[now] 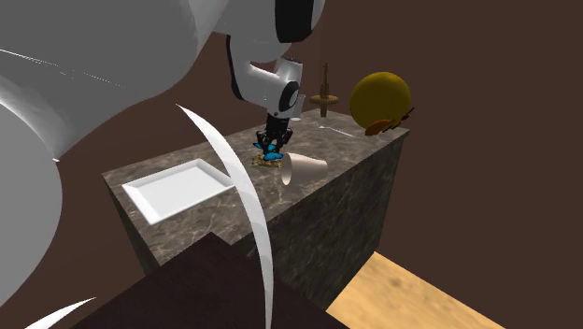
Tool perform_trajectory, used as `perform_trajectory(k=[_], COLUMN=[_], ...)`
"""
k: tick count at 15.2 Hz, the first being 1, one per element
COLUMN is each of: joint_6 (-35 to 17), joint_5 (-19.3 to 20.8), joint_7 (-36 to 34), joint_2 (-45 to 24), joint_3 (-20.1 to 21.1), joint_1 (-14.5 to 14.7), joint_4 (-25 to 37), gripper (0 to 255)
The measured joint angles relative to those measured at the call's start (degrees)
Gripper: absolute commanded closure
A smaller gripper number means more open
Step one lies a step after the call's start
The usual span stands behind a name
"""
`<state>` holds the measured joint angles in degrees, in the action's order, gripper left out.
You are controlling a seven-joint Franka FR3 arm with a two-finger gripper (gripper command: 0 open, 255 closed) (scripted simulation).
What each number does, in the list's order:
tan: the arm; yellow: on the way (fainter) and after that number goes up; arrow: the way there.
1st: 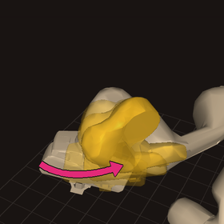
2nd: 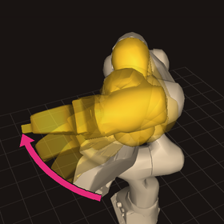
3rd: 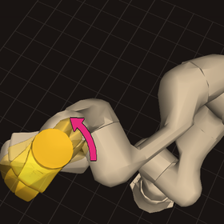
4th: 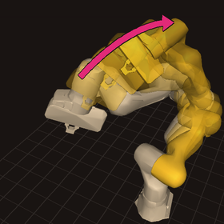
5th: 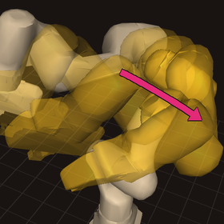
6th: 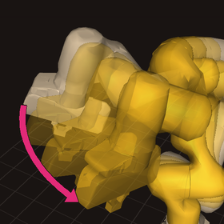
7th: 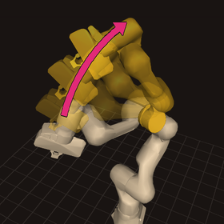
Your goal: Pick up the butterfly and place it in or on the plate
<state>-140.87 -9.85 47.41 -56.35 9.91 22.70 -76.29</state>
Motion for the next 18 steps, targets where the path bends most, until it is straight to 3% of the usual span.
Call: perform_trajectory(k=[5,6,12,18], joint_6=[-0.1,-0.1,-0.1,2.0], joint_5=[0.0,0.0,0.0,-0.4], joint_7=[0.0,0.0,0.0,0.3], joint_2=[-0.1,-0.1,-0.1,6.2], joint_3=[0.0,0.0,0.0,0.3], joint_1=[0.0,0.0,0.0,-1.4], joint_4=[0.1,0.1,0.0,-4.2], gripper=[255,0,0,0])
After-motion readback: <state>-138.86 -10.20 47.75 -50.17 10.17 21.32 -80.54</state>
